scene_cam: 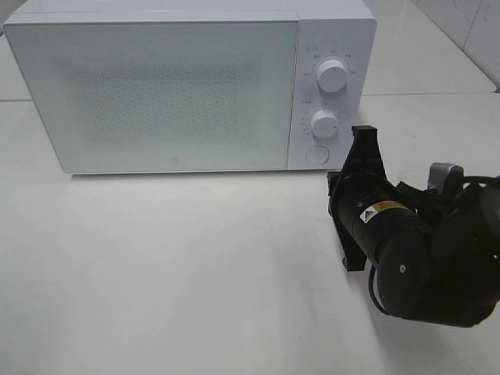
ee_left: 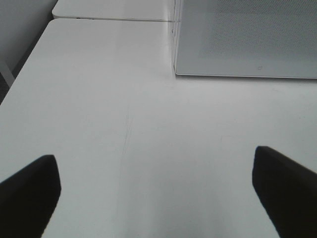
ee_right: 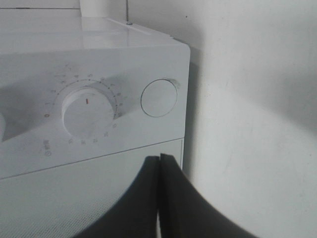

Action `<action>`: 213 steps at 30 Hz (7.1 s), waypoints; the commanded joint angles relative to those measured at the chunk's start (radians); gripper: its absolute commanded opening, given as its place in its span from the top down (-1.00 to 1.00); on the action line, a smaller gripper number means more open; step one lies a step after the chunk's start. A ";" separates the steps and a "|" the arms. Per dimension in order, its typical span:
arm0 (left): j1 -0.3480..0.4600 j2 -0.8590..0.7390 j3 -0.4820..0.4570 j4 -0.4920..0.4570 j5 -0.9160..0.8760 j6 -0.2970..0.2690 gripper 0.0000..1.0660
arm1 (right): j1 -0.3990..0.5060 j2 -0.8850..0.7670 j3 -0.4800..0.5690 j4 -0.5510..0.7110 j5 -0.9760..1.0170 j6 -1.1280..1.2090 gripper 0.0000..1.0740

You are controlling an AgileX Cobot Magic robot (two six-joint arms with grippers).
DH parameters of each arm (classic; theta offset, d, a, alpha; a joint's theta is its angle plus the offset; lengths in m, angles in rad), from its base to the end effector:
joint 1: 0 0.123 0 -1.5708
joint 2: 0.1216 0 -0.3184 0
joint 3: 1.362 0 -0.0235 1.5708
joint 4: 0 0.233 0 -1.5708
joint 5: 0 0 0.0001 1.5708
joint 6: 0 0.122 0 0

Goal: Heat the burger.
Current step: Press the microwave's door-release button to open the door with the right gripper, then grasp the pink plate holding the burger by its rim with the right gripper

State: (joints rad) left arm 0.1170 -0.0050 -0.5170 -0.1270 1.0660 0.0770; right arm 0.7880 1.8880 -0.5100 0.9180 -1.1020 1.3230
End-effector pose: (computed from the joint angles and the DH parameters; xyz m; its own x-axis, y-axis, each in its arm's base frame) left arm -0.0279 -0.0169 0.2594 -0.4352 -0.0358 -0.8996 -0.0104 0.9993 -0.0348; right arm 0.2736 0.1524 0.1590 0.0391 0.9991 -0.0161 0.2849 0.0043 0.9586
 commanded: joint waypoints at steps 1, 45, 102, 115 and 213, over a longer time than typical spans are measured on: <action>0.003 -0.019 0.001 -0.005 0.003 -0.005 -0.83 | -0.044 0.009 -0.047 -0.019 0.048 0.004 1.00; 0.003 -0.019 0.001 -0.005 0.003 -0.005 -0.83 | -0.184 0.238 -0.354 -0.056 0.179 -0.071 1.00; 0.003 -0.019 0.001 -0.005 0.003 -0.005 -0.83 | -0.226 0.300 -0.575 -0.073 -0.070 -0.071 1.00; 0.003 -0.019 0.001 -0.005 0.003 -0.005 -0.83 | -0.217 0.236 -0.481 -0.102 0.053 -0.051 1.00; 0.003 -0.019 0.001 -0.005 0.003 -0.005 -0.83 | -0.308 -0.387 -0.458 -0.846 1.997 -2.593 0.81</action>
State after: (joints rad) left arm 0.1170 -0.0050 -0.5170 -0.1270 1.0660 0.0770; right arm 0.4820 1.5070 -0.9620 0.0790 0.8730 -1.2490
